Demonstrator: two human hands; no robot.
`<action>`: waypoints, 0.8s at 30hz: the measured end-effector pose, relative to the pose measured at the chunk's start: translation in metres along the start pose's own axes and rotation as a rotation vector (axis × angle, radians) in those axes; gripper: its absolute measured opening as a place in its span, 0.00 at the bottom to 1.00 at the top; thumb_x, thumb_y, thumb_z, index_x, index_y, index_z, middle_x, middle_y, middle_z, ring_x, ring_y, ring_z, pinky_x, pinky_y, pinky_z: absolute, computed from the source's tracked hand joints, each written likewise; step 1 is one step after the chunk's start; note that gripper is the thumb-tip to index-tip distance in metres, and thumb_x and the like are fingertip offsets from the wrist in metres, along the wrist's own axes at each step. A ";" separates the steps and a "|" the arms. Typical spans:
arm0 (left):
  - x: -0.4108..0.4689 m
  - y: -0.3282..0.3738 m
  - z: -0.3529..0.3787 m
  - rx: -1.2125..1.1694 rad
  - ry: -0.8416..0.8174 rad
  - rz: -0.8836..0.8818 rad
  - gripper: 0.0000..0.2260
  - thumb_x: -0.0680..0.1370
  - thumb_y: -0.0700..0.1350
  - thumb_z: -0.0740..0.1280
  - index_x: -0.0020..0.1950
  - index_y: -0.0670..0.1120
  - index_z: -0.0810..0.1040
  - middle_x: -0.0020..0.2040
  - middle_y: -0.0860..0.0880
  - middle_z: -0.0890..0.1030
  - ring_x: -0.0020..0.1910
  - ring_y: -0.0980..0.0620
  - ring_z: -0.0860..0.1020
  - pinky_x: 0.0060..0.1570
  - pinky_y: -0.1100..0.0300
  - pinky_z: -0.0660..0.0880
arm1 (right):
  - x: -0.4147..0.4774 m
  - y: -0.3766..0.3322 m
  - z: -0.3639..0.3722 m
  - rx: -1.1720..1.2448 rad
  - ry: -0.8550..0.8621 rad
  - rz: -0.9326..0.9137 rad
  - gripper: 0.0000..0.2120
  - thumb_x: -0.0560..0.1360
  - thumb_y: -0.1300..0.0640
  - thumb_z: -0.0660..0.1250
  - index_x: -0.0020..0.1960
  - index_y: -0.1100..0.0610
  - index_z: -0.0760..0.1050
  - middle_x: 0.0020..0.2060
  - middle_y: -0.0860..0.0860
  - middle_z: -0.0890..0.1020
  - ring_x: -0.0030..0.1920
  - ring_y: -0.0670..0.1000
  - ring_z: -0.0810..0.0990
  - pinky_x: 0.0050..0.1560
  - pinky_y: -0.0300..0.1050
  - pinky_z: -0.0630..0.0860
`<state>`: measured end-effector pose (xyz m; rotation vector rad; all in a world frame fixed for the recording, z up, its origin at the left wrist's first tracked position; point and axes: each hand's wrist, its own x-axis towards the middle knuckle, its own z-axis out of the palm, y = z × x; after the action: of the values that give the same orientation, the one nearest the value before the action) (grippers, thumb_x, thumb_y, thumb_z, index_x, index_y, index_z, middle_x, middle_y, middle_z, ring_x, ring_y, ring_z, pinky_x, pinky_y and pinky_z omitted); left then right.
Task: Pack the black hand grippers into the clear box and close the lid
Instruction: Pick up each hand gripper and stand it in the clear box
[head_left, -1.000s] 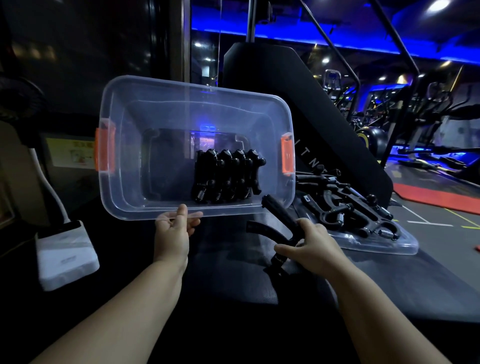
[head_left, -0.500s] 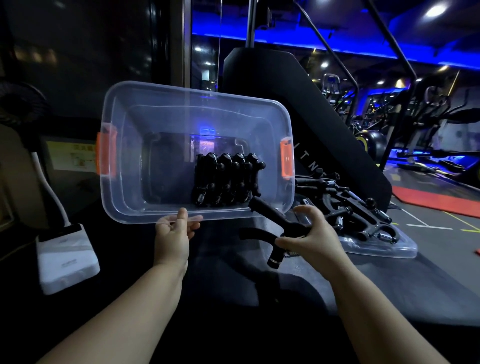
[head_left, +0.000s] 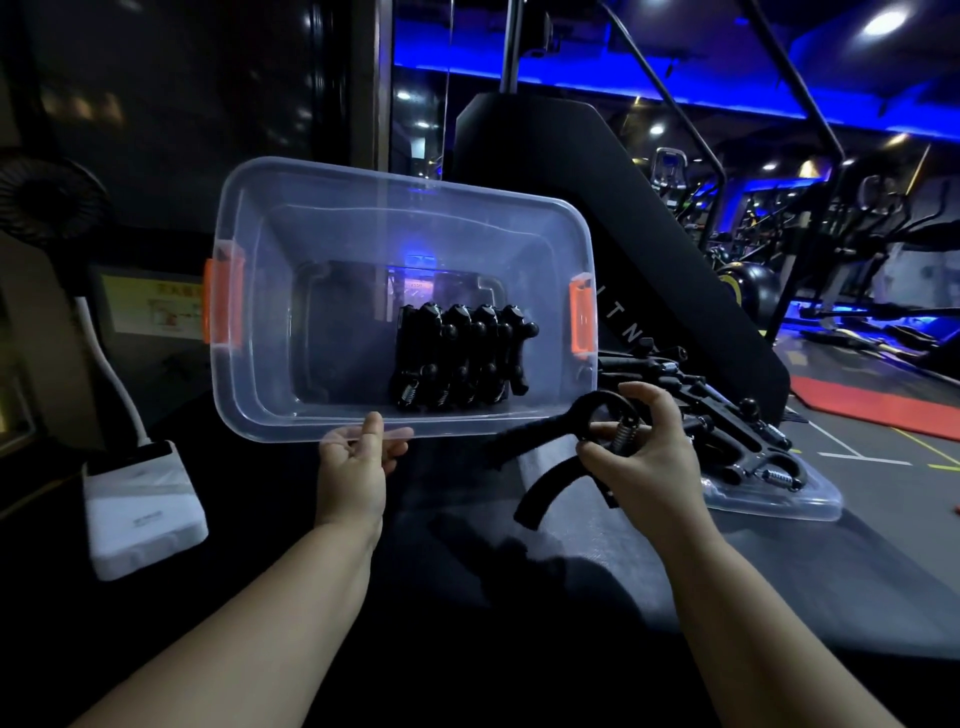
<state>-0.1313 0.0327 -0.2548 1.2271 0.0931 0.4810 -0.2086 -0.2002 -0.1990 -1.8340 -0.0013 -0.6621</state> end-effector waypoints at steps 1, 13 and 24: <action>0.000 0.000 0.000 -0.003 -0.001 0.001 0.10 0.81 0.49 0.60 0.53 0.42 0.68 0.35 0.53 0.85 0.37 0.55 0.79 0.39 0.61 0.71 | 0.000 0.000 0.002 -0.005 -0.002 0.000 0.27 0.66 0.64 0.73 0.54 0.37 0.69 0.40 0.53 0.84 0.35 0.53 0.81 0.34 0.48 0.79; -0.002 0.002 0.000 -0.024 0.001 -0.017 0.07 0.81 0.49 0.59 0.50 0.46 0.67 0.34 0.54 0.84 0.39 0.55 0.79 0.41 0.60 0.71 | 0.008 -0.011 0.021 -0.394 -0.109 -0.108 0.25 0.72 0.55 0.69 0.63 0.43 0.62 0.37 0.49 0.80 0.36 0.51 0.78 0.37 0.47 0.73; -0.003 0.001 -0.002 -0.012 -0.007 -0.024 0.13 0.81 0.50 0.60 0.56 0.40 0.68 0.37 0.52 0.85 0.43 0.52 0.80 0.45 0.58 0.73 | 0.010 -0.014 0.028 -0.434 -0.182 -0.145 0.28 0.73 0.57 0.69 0.66 0.36 0.64 0.45 0.45 0.79 0.36 0.45 0.75 0.38 0.39 0.70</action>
<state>-0.1347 0.0336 -0.2549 1.2143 0.0988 0.4560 -0.1927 -0.1730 -0.1884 -2.3254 -0.1200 -0.6270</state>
